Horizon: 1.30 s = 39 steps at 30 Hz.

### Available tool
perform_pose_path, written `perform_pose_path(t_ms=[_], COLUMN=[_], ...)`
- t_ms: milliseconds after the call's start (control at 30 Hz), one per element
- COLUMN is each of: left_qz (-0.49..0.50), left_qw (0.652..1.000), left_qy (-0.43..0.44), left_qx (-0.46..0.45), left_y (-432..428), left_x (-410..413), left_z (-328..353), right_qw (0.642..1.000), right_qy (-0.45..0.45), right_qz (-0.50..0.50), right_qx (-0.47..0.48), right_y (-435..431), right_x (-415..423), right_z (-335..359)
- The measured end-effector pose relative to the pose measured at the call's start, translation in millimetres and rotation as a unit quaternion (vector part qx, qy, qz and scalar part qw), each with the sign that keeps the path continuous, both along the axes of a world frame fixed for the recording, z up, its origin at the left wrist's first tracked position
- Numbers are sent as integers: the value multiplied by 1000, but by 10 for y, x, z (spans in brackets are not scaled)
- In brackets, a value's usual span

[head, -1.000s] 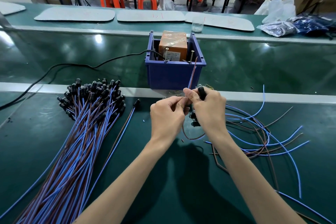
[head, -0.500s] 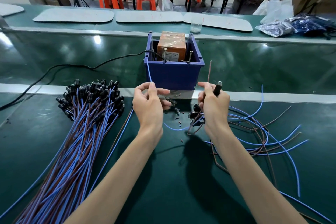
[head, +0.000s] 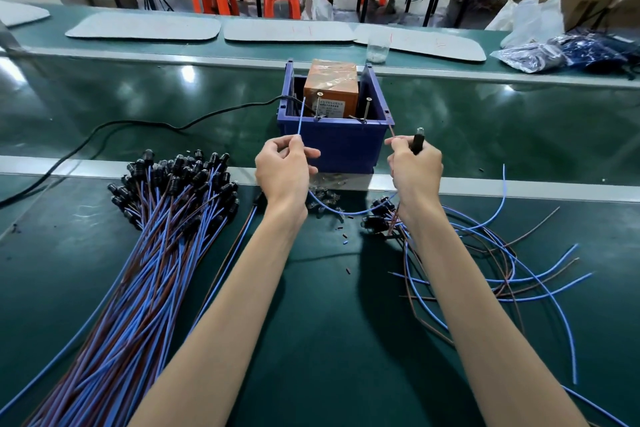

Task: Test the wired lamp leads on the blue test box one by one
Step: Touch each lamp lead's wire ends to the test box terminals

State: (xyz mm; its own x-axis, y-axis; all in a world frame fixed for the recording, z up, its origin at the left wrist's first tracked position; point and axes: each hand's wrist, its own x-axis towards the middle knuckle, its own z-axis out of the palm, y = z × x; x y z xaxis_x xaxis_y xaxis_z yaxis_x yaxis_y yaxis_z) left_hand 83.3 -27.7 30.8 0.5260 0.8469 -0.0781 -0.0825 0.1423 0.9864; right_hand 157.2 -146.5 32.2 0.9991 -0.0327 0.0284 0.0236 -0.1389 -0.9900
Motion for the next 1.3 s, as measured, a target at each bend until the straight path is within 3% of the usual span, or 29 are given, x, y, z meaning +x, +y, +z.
perform_pose_path(t_ms=[1300], left_qz=[-66], left_qw=[997], left_qy=[20], left_qx=[26], left_y=[-61], left_x=[-206], left_z=[89], right_qw=[996], right_qy=[-24], right_qz=[82], right_qx=[2], right_y=[-35], right_x=[-87], right_z=[-31])
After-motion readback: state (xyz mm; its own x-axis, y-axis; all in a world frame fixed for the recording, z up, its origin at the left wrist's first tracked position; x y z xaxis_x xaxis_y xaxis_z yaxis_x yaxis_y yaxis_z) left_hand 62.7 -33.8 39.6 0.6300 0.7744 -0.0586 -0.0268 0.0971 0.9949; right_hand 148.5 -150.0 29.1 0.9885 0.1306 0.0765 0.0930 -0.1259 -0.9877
